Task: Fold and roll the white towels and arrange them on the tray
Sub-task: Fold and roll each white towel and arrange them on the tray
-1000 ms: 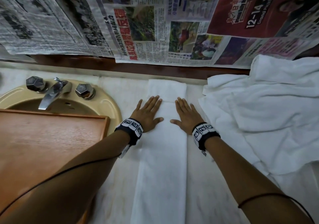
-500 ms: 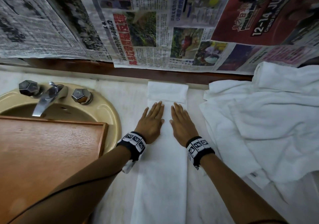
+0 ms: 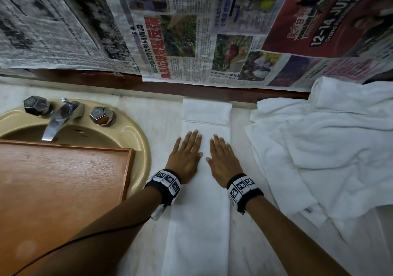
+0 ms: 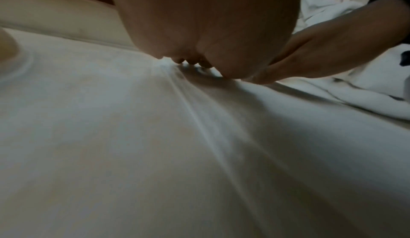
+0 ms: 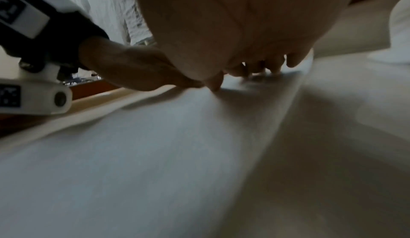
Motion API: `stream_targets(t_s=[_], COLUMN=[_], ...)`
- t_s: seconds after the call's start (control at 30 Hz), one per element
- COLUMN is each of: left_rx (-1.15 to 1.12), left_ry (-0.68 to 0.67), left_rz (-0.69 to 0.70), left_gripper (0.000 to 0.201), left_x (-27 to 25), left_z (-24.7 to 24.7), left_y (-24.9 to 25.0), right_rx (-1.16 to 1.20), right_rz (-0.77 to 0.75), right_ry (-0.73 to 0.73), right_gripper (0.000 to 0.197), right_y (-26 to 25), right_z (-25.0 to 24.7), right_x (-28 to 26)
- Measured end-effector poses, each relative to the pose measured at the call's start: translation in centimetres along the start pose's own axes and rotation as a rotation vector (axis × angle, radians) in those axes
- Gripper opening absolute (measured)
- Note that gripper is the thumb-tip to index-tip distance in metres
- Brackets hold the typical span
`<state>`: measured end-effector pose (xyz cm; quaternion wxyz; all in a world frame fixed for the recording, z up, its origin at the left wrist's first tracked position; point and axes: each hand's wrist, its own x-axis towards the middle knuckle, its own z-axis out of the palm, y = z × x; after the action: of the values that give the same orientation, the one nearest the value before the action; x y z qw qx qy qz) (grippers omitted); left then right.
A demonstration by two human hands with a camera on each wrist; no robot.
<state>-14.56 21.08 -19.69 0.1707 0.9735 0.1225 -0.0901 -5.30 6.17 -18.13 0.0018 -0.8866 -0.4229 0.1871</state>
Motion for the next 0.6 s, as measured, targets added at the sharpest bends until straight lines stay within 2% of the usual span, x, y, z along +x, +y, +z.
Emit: stream_targets(t_s=[0.07,0.17,0.27,0.37,0.43,0.6], left_rx=[0.039,0.084,0.052,0.051,0.085,0.095], left_ry=[-0.008,0.008,0.013,0.010,-0.008,0.018], left_rz=[0.027,-0.027,-0.050,0.049,0.089,0.006], left_gripper=[0.060,0.061,0.061,0.059,0.059,0.061], left_x=[-0.9,-1.5,-2.0,-3.6,-4.9,-5.5], left_z=[0.5,0.2,-0.3,0.7,1.6,1.2], left_y=[-0.6,-2.0,-1.5,0.4,0.6,-0.9], right_rx=[-0.017,-0.022,-0.011,-0.003,-0.002,0.023], right_rz=[-0.017,0.072,0.102,-0.008,-0.024,0.064], right_ry=[0.004,0.003,0.006,0.018,-0.008,-0.025], right_gripper=[0.068,0.078,0.072,0.068,0.069,0.072], right_y=[0.6,2.0,1.1,-0.8,-0.6,0.4], right_z=[0.7,1.1,0.8,1.4,2.1,2.1], right_x=[-1.2,-2.4,-3.0,-4.0,-4.8,-5.8])
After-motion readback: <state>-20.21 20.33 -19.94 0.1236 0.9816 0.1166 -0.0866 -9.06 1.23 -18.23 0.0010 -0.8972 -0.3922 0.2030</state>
